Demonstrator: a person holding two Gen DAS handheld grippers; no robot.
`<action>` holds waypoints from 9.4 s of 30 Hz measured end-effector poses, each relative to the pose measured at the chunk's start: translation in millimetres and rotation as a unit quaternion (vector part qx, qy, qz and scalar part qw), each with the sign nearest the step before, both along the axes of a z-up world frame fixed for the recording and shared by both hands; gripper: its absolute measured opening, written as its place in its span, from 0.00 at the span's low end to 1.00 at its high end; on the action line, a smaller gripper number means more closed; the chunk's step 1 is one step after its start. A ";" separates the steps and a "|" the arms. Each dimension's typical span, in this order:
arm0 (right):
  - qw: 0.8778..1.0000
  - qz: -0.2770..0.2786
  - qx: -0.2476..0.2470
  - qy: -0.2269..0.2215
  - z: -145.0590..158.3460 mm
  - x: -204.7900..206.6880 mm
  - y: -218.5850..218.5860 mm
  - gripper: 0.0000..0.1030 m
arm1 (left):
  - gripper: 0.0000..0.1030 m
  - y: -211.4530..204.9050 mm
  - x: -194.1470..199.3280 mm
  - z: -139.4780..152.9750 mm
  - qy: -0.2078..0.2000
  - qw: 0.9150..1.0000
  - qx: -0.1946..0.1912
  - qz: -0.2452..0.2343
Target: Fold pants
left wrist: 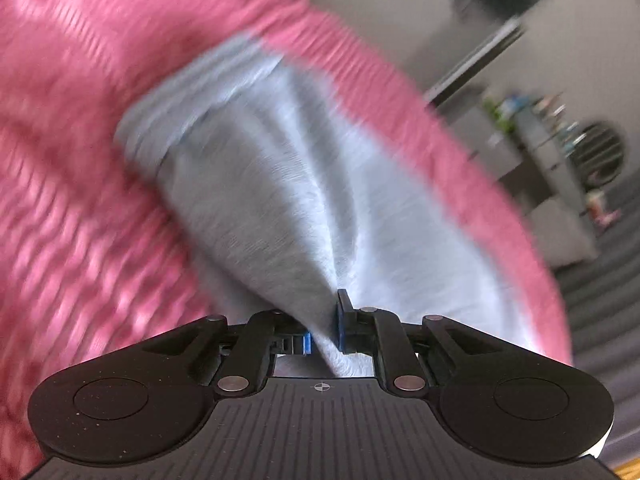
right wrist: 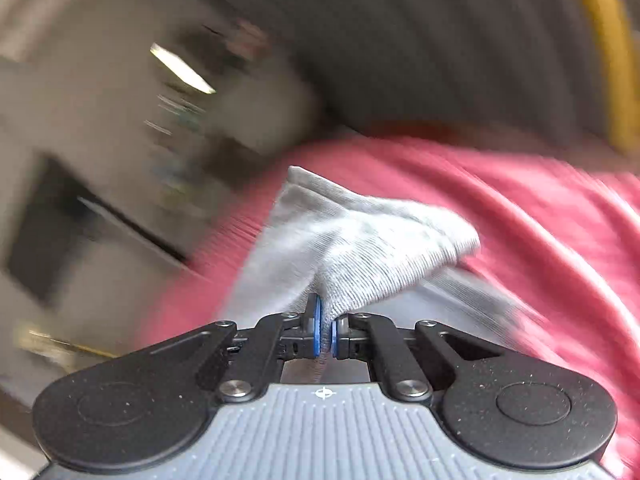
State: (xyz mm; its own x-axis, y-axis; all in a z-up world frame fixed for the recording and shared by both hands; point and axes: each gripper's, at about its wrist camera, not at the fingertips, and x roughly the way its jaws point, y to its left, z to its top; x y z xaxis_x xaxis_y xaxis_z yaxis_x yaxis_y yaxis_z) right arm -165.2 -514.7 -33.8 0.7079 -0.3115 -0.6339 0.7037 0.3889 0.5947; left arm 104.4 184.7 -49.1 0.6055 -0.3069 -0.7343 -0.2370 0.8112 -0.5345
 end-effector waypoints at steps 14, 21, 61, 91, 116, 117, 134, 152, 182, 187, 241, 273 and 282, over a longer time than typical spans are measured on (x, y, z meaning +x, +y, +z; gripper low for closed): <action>0.997 -0.006 -0.028 0.077 -33.1 -17.3 5.7 0.05 | 0.55 38.4 -36.3 13.9 -0.017 0.992 -0.015 0.126; 0.994 -0.022 -0.067 0.086 -3.0 -19.2 37.3 0.29 | 0.71 16.7 -29.9 67.3 -0.093 0.991 0.035 0.086; 0.963 0.101 -0.155 0.194 -27.1 32.9 77.2 0.95 | 0.83 -140.0 -39.7 16.2 -0.051 0.983 0.164 -0.070; 0.989 -0.003 -0.117 0.088 12.8 -33.7 52.1 0.60 | 0.91 -151.2 -31.1 6.8 -0.043 0.978 0.184 -0.089; 0.976 0.154 -0.140 0.071 -27.1 57.0 109.6 0.27 | 0.73 -220.1 50.5 14.6 -0.204 0.938 0.179 -0.215; 0.975 0.155 -0.143 0.073 -27.4 58.0 110.5 0.27 | 0.72 -211.9 55.5 9.3 -0.191 0.945 0.174 -0.199; 0.924 0.204 -0.254 0.203 -13.1 109.5 151.4 0.69 | 0.88 -108.9 38.0 43.3 -0.061 0.930 0.332 0.143; 0.882 0.399 -0.232 0.095 19.2 305.4 311.3 0.53 | 0.94 -73.2 29.6 30.0 -0.037 0.968 0.216 0.124; 0.857 0.442 -0.244 0.101 0.7 391.1 385.1 0.12 | 0.94 -49.5 42.4 15.9 -0.015 0.966 0.232 0.116; 0.848 0.469 -0.232 0.086 10.2 374.9 382.5 0.15 | 0.94 -50.7 43.4 13.6 -0.013 0.965 0.239 0.111; 0.993 -0.044 0.089 -0.062 -54.9 -63.8 -36.2 0.52 | 0.96 -89.9 -36.5 18.4 -0.025 0.983 0.144 0.107; 0.993 -0.051 0.088 -0.066 -77.4 -30.9 -46.3 0.11 | 0.97 -95.6 -15.2 -5.3 0.010 0.985 0.153 0.075; 0.997 -0.027 -0.002 -0.067 -31.5 -21.0 -20.3 0.09 | 0.97 -90.1 -19.0 -2.5 0.007 0.988 0.131 0.084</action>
